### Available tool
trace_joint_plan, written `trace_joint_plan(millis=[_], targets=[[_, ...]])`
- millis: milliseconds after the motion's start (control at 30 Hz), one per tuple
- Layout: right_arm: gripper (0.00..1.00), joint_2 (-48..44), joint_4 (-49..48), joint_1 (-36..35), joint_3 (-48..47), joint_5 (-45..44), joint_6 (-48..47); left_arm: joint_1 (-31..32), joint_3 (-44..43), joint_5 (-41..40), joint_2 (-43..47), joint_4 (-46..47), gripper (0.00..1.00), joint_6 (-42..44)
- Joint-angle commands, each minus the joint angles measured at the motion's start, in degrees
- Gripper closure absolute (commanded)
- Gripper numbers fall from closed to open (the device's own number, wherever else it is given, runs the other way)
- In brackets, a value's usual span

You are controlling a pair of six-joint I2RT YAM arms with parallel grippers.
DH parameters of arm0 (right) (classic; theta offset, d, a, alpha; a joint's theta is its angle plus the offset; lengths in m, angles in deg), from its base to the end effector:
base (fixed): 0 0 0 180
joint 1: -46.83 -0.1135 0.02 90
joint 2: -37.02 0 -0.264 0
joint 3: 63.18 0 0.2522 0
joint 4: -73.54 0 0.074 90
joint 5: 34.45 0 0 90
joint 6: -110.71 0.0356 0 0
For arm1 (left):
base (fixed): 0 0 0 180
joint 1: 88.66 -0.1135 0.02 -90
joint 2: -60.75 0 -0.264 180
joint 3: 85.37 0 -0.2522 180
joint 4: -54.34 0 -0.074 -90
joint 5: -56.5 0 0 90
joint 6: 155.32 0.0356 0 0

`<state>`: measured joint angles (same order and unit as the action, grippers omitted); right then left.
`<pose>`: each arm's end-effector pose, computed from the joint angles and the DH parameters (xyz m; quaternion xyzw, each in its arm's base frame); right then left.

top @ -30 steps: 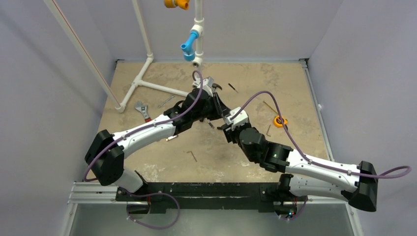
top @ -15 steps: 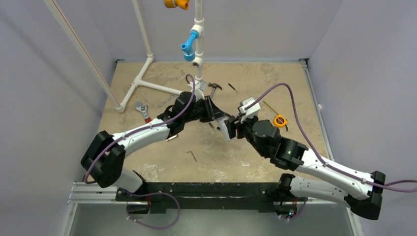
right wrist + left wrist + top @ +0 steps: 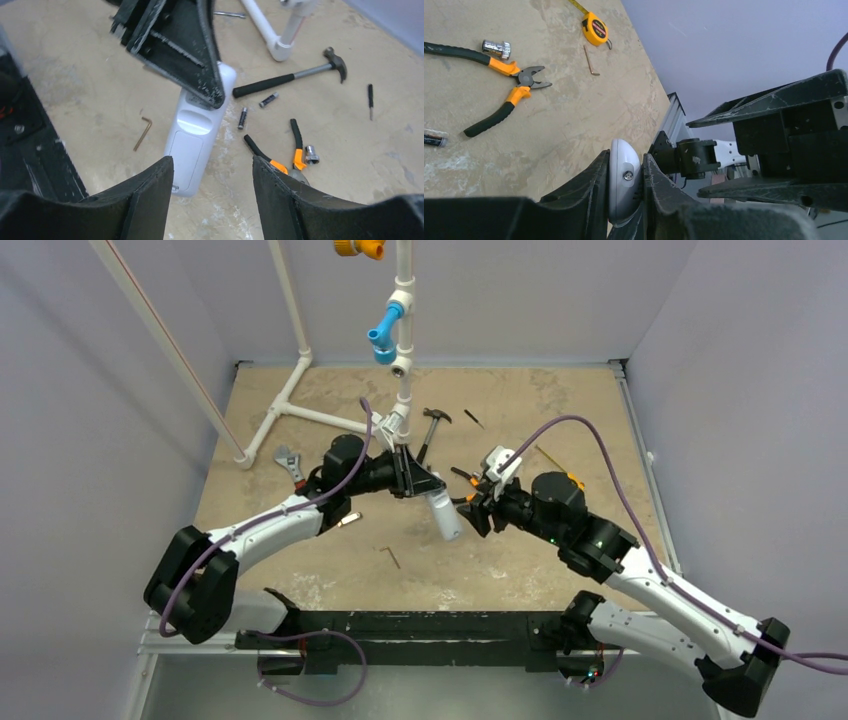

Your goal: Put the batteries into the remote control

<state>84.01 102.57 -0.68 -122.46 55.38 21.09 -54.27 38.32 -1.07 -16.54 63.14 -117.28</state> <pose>0.1293 0.1410 0.3287 -0.3200 0.7359 0.2411 0.5458 0.2360 -0.1847 0.2588 0.0592 0.7652 -0.5711 0.2912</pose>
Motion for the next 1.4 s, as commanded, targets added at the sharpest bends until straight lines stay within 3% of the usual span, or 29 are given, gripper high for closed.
trace_joint_plan(millis=[0,133,400,600,667,800,967,1367], targets=[[0.42,-2.88,-3.67,-0.04,3.88,13.20,-11.64,-1.23,1.31,7.22,2.08,4.59,1.00,2.02],[0.41,-2.91,-6.40,-0.04,5.43,15.96,-13.29,-1.69,3.39,6.96,3.21,4.69,1.00,2.81],[0.38,0.56,-14.33,-0.04,7.98,14.33,1.30,-2.04,5.14,3.83,4.67,6.81,1.00,-0.38],[0.44,-0.14,-11.65,-0.22,8.28,15.22,-7.29,-2.74,4.94,7.35,2.93,10.14,1.00,-3.13],[0.39,0.38,-10.03,-0.22,6.82,12.34,-7.52,-2.69,5.70,7.16,2.98,11.35,1.00,-3.67],[0.30,2.26,-13.61,-0.22,6.58,8.87,2.28,-2.75,6.55,6.24,2.97,14.44,1.00,-6.04],[0.17,6.18,-20.02,-0.22,8.67,8.25,10.70,-2.74,4.93,-0.70,4.74,5.59,1.00,-7.72],[0.15,10.97,-21.62,-2.16,9.52,4.38,12.35,-2.74,3.23,-6.88,7.74,-1.36,1.00,-8.59]])
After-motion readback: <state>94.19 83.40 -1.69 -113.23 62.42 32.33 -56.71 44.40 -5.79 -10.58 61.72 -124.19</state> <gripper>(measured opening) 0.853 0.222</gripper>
